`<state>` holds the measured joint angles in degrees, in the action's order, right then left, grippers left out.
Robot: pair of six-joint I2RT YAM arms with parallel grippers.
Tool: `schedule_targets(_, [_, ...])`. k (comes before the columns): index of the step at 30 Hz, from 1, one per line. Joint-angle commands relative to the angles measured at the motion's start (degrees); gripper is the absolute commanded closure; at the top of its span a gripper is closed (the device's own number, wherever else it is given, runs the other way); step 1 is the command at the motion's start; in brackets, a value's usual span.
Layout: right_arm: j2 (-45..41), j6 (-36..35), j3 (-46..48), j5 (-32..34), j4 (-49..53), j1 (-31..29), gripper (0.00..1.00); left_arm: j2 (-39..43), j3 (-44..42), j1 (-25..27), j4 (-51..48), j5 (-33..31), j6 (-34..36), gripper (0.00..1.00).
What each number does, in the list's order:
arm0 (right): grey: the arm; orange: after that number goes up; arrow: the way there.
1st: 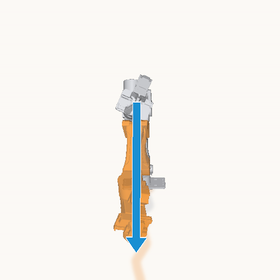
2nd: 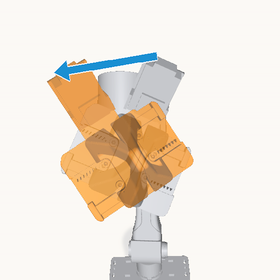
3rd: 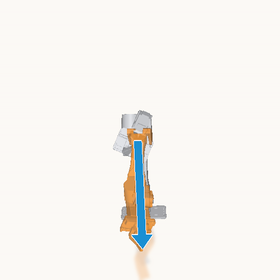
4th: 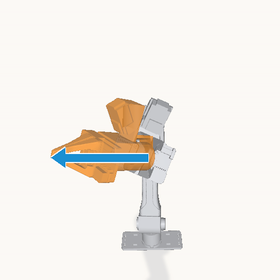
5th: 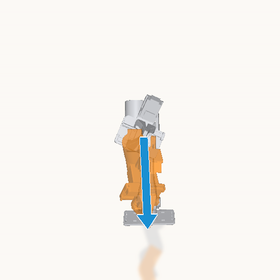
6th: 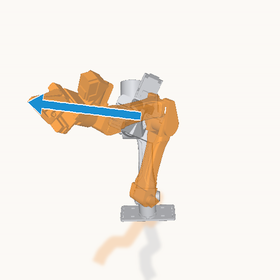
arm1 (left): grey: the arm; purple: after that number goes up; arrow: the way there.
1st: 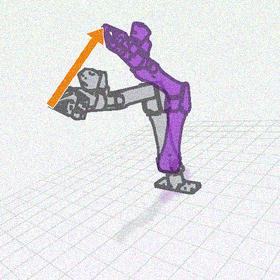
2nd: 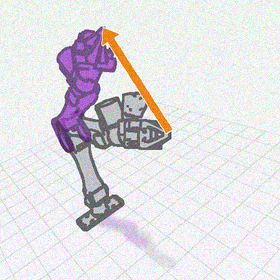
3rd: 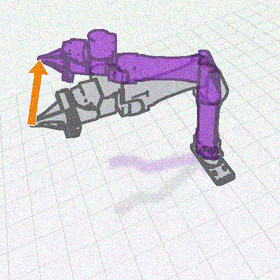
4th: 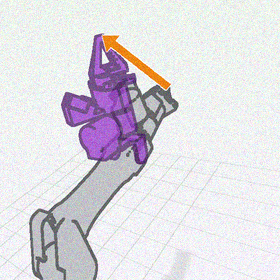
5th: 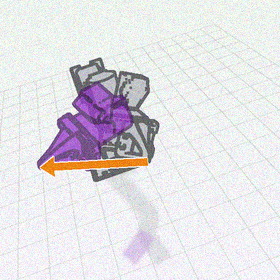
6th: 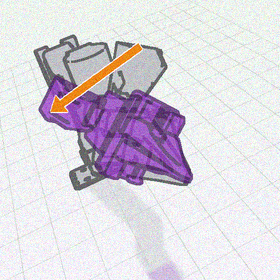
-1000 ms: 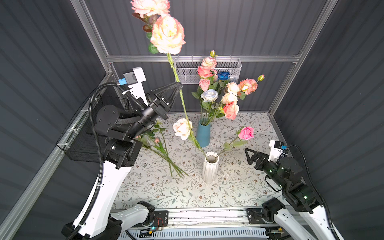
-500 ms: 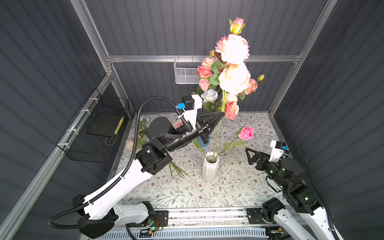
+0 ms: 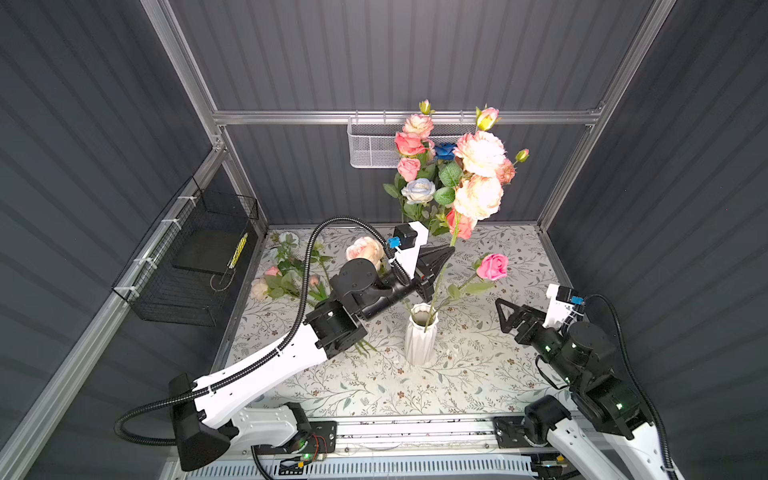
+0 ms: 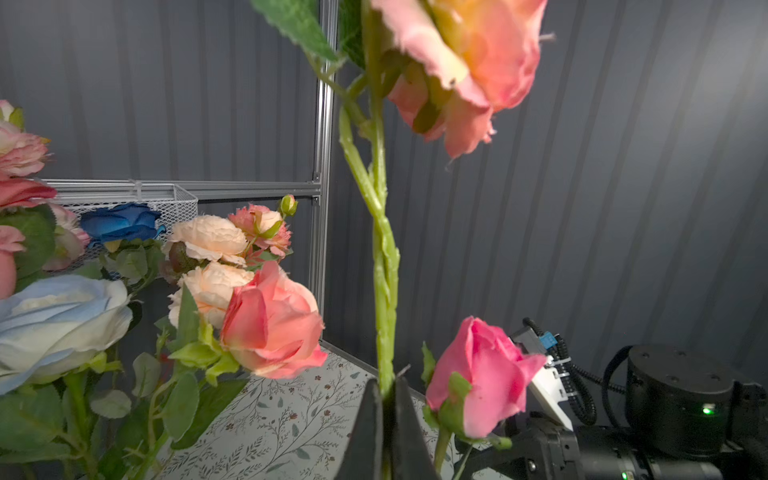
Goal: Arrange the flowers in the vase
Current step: 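Open the left gripper and raise it away from the lisianthus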
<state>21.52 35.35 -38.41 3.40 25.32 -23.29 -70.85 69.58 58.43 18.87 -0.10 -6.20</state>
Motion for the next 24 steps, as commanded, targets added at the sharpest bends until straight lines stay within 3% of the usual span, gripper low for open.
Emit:
schedule_targets(1, [-0.8,-1.2,-1.8,0.4,0.9,0.1,0.01,1.2,-1.4,0.3,6.0,-2.8,1.7,1.00])
schedule_targets(12, [-1.1,-1.1,-1.7,0.5,1.1,0.1,0.01,1.1,4.7,0.3,4.2,0.5,1.0,1.00])
schedule_targets(24, [-1.7,-1.4,-1.9,0.7,2.1,0.1,0.01,1.5,-2.0,0.3,7.1,-4.0,2.5,1.00])
